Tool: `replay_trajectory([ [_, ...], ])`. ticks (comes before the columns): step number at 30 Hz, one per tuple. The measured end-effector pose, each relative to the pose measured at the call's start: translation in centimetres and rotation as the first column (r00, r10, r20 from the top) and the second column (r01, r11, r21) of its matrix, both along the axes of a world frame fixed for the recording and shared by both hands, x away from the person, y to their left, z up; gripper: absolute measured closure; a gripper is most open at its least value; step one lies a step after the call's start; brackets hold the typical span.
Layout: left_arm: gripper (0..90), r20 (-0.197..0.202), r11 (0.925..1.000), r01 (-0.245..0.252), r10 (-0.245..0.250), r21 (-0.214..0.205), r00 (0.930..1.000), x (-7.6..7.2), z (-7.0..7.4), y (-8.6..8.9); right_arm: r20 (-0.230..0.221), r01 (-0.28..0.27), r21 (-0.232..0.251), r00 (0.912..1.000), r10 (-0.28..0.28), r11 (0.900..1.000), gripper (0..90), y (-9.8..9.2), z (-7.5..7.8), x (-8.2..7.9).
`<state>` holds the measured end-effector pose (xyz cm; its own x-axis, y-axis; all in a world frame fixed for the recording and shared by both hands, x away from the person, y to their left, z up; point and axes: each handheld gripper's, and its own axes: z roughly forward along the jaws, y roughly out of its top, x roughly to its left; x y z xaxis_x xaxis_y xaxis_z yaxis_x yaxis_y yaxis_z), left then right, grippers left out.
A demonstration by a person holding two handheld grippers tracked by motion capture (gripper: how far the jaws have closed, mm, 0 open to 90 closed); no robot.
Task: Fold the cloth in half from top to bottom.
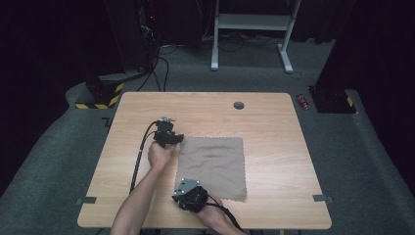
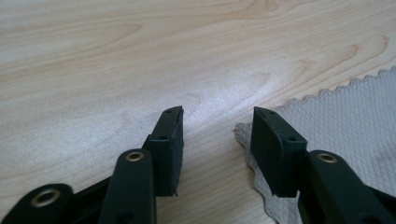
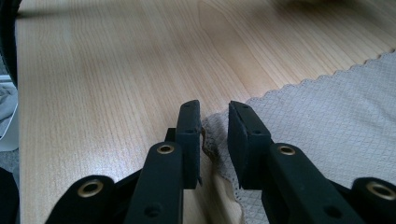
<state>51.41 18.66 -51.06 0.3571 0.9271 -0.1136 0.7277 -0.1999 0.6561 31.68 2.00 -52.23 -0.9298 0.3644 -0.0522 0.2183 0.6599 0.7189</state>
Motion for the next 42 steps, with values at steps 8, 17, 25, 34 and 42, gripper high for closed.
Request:
replay_trajectory([
  [8, 54.7, 0.016, 0.9997, 0.023, -0.023, -0.001, 0.9996, 0.0, -0.1, -0.5, -0.001, 0.0, 0.001, 1.0, 0.0, 1.0, 74.9, 0.0, 0.0, -0.1],
  [17, 71.7, 0.023, 0.9926, 0.078, -0.08, 0.094, 0.9965, -0.1, 0.1, -2.0, 0.012, 0.008, -0.009, 0.9999, -0.008, 0.9999, 82.5, 0.0, 0.0, 0.0],
  [25, 89.7, -0.005, 0.9941, 0.095, -0.095, 0.053, 0.9955, 0.3, 0.2, -1.9, 0.016, 0.02, -0.013, 0.9997, -0.019, 0.9997, 88.6, 0.0, 0.1, 0.2],
  [34, 90.0, -0.003, 0.9952, 0.092, -0.092, -0.035, 0.9958, 0.4, 0.8, -1.1, -0.008, 0.031, 0.001, 0.9995, -0.031, 0.9995, 89.3, -0.6, 0.2, 0.5],
  [42, 90.0, 0.015, 0.9941, 0.088, -0.088, -0.063, 0.996, 0.2, 1.5, -0.6, -0.008, 0.031, 0.025, 0.9995, -0.031, 0.9992, 89.6, -0.7, 0.8, 0.4],
])
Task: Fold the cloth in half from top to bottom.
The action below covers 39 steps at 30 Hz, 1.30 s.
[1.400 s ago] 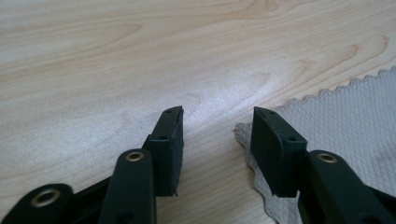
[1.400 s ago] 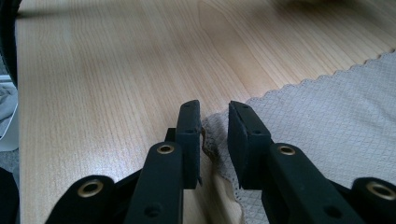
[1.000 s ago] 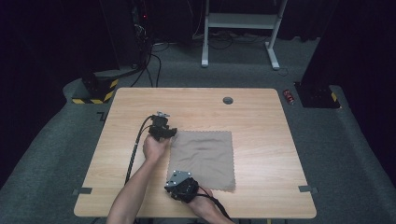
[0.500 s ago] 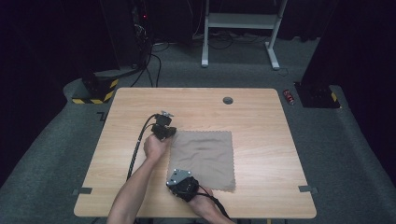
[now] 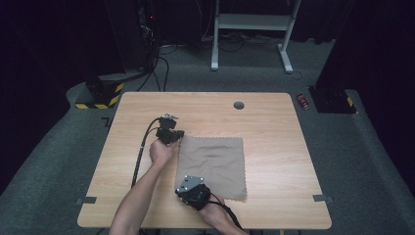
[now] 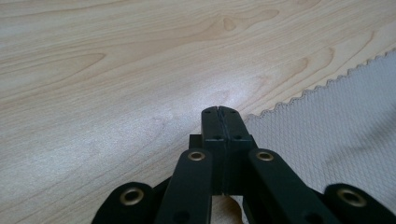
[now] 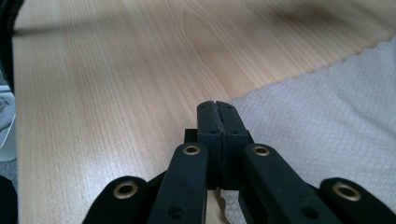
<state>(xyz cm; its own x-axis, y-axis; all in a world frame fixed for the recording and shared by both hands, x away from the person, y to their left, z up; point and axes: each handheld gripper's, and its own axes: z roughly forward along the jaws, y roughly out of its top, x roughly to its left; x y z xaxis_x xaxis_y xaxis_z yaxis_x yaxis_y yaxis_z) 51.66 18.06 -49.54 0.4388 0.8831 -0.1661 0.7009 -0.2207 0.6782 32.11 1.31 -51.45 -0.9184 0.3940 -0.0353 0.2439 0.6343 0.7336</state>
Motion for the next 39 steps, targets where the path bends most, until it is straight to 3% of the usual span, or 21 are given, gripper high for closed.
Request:
replay_trajectory([
  [14, 90.0, 0.027, 0.9998, -0.008, 0.008, -0.019, 0.9996, -0.4, 1.3, 1.4, 0.004, -0.022, 0.034, 0.9997, 0.022, 0.9992, 89.8, 0.5, 1.2, -0.1],
  [27, 90.0, 0.059, 0.9993, -0.031, 0.032, -0.02, 0.9978, -1.6, 3.6, 4.1, 0.036, -0.06, 0.08, 0.9977, 0.057, 0.995, 89.8, 1.5, 2.9, -0.5],
  [39, 90.0, 0.04, 0.9993, 0.017, -0.015, -0.032, 0.9991, -0.8, 2.4, 0.9, 0.029, 0.011, 0.088, 0.9995, -0.014, 0.9961, 89.8, -1.9, 2.2, -0.2],
])
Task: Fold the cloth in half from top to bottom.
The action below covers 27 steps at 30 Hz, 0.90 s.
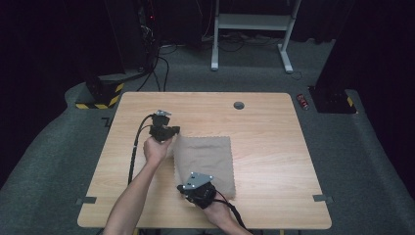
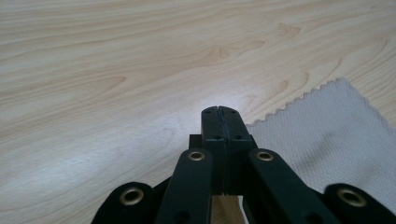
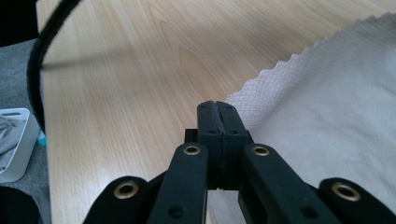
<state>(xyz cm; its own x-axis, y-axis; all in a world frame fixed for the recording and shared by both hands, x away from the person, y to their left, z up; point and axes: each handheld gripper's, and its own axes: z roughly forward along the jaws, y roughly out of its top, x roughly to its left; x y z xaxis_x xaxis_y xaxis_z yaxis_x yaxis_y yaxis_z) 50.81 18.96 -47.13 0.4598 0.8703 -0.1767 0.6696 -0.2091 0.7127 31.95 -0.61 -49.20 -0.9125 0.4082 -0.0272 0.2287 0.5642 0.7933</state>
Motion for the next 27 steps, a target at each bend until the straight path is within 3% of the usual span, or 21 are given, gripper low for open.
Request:
replay_trajectory([
  [8, 90.0, -0.005, 0.999, 0.046, -0.046, 0.0, 0.9989, 0.6, -0.2, -2.6, -0.02, 0.046, 0.007, 0.9987, -0.046, 0.9989, 89.7, -1.9, -0.7, 0.0],
  [15, 90.0, -0.018, 0.9986, 0.053, -0.053, -0.006, 0.9984, 0.8, -0.8, -3.4, -0.032, 0.085, 0.005, 0.9958, -0.085, 0.9963, 89.7, -3.6, -1.1, 0.0],
  [27, 90.0, -0.004, 0.9969, 0.079, -0.079, -0.007, 0.9969, 1.2, 0.0, -5.0, -0.035, 0.128, 0.006, 0.9912, -0.128, 0.9917, 89.7, -5.9, -1.3, -0.3],
])
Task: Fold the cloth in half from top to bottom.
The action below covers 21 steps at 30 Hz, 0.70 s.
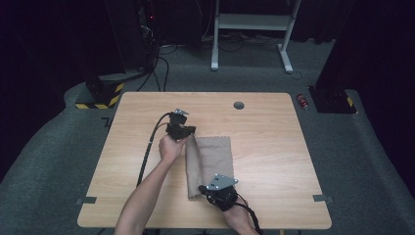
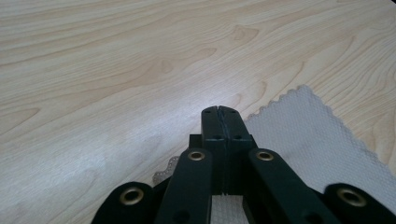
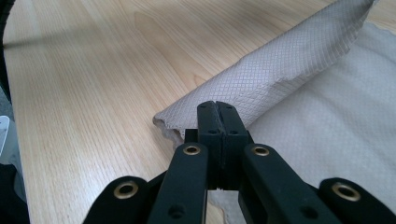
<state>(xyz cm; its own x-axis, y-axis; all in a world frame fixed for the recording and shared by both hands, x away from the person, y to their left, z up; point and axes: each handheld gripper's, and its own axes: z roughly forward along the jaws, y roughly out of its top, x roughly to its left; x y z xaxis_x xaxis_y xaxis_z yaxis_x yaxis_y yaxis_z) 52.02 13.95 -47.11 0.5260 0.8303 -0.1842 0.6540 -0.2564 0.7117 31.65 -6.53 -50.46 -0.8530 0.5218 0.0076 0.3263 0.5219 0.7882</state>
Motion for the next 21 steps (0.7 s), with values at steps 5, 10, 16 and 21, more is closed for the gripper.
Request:
replay_trajectory([
  [5, 90.0, 0.004, 0.9999, 0.012, -0.012, -0.011, 0.9999, 0.1, -0.1, -0.9, 0.002, 0.02, -0.001, 0.9998, -0.02, 0.9998, 89.7, -1.0, -0.1, -0.2],
  [10, 90.0, -0.002, 0.9999, 0.014, -0.014, -0.009, 0.9999, 0.2, -0.3, -1.3, 0.007, 0.041, -0.003, 0.9991, -0.041, 0.9992, 89.7, -2.1, -0.1, -0.2],
  [16, 90.0, -0.004, 0.9997, 0.023, -0.023, -0.009, 0.9997, 0.6, -0.2, -2.1, 0.007, 0.062, -0.002, 0.998, -0.062, 0.998, 89.7, -3.2, 0.1, -0.3],
  [21, 90.0, 0.013, 0.9984, 0.057, -0.057, 0.0, 0.9983, 0.8, 0.2, -3.9, 0.016, 0.081, -0.015, 0.9966, -0.081, 0.9966, 89.7, -4.2, 0.1, -0.8],
])
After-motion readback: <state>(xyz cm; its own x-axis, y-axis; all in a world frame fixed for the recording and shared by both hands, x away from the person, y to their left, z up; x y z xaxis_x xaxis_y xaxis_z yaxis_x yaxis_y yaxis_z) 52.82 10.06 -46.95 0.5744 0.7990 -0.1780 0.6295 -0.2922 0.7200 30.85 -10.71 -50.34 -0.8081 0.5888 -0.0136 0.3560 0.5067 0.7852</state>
